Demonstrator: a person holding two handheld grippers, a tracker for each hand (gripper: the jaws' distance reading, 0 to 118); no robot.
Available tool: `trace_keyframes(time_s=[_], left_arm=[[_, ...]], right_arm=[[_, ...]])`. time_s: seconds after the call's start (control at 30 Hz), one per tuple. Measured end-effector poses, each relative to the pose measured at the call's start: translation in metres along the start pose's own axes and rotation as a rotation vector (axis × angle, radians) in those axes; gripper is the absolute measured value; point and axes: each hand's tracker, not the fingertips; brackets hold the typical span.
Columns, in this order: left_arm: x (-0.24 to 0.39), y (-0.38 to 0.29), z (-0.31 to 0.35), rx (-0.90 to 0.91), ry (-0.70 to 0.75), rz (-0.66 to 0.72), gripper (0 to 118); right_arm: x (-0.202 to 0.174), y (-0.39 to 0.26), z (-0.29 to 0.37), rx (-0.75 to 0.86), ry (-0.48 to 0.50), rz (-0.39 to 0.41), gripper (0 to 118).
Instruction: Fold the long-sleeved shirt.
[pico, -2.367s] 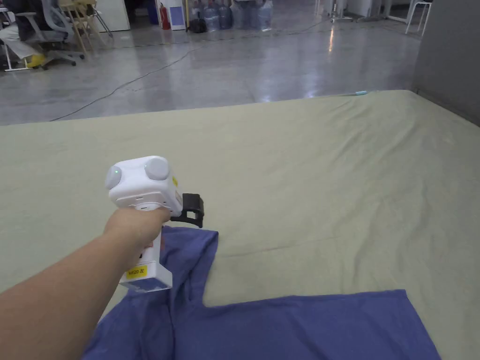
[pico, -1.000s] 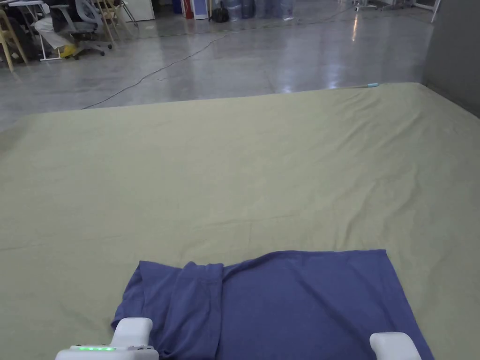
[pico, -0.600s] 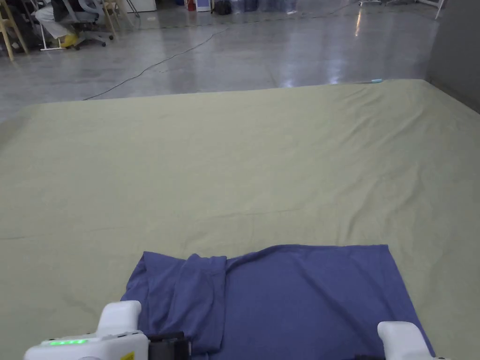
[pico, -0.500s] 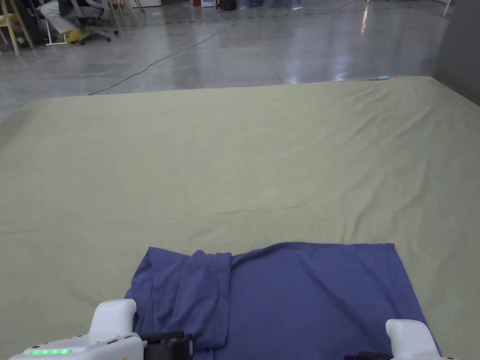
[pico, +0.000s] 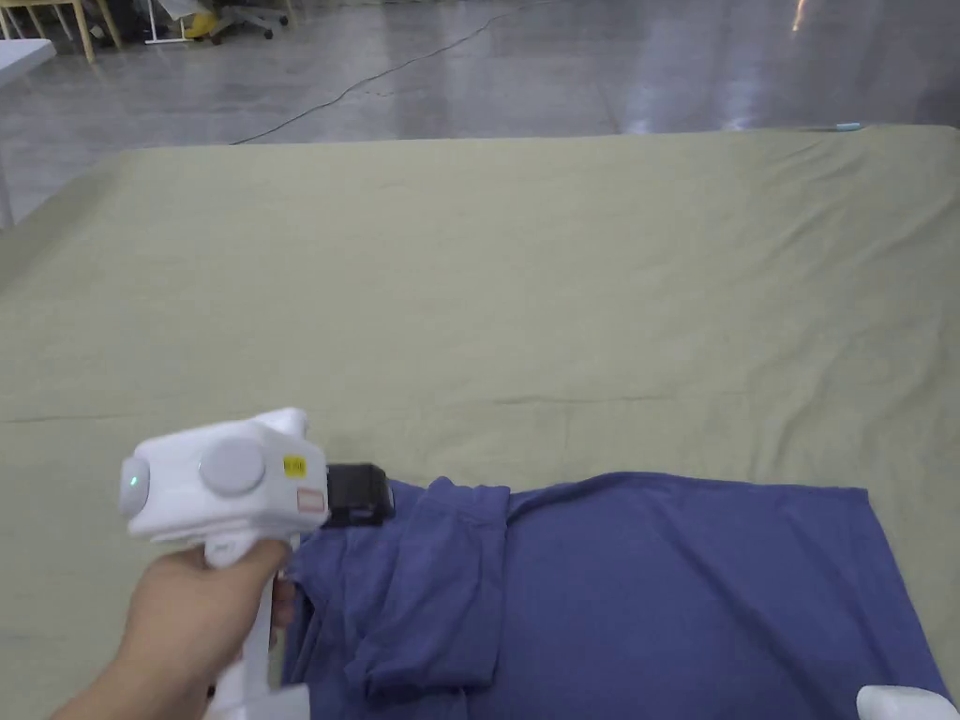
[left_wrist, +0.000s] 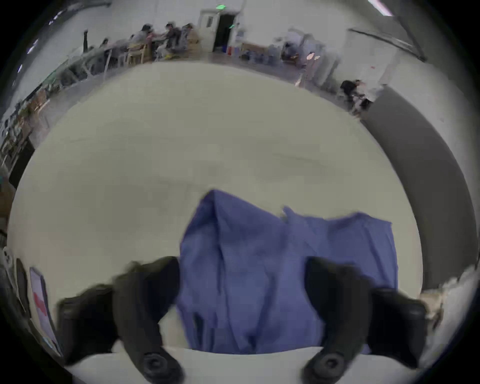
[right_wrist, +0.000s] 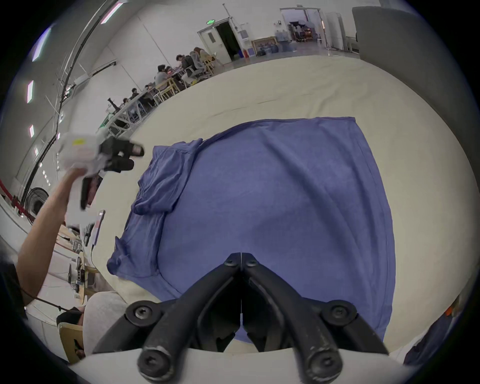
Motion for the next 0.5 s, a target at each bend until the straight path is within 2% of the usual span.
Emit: trace_keyframes(time_s=[0.07, 0.17, 0.23, 0.27, 0.3, 0.33, 0.37, 0.43, 0.5], left_arm=[[-0.006, 0.026, -0.029, -0.005, 0.021, 0.066, 89], [-0.006, 0.041, -0.059, -0.05, 0.077, 0.072, 58], [-0.003, 0.041, -0.069, -0.047, 0.061, 0.057, 56], [0.003, 0.035, -0.063, -0.043, 0.082, 0.027, 45], [0.01, 0.034, -0.057, -0.029, 0.105, -0.016, 19], [0.018, 0.033, -0.051, -0.006, 0.123, -0.085, 0], [0.022, 0.031, -0.046, 0.01, 0.083, -0.128, 0], [0.032, 0.025, -0.037, -0.005, 0.09, -0.135, 0], [0.034, 0.024, -0.025, -0.002, 0.065, -0.149, 0]], right_arm=[[0.002, 0.0, -0.001, -0.003, -0.009, -0.002, 0], [0.004, -0.001, -0.004, -0.015, -0.026, -0.002, 0], [0.005, -0.001, -0.006, -0.023, -0.041, 0.001, 0], [0.006, -0.001, -0.006, -0.027, -0.055, 0.008, 0], [0.007, -0.001, -0.005, -0.024, -0.086, 0.02, 0], [0.007, -0.001, -0.004, -0.016, -0.124, 0.033, 0], [0.008, -0.002, -0.004, -0.015, -0.136, 0.035, 0], [0.012, 0.0, -0.003, -0.013, -0.128, 0.018, 0], [0.019, 0.008, -0.001, -0.043, -0.074, -0.046, 0]])
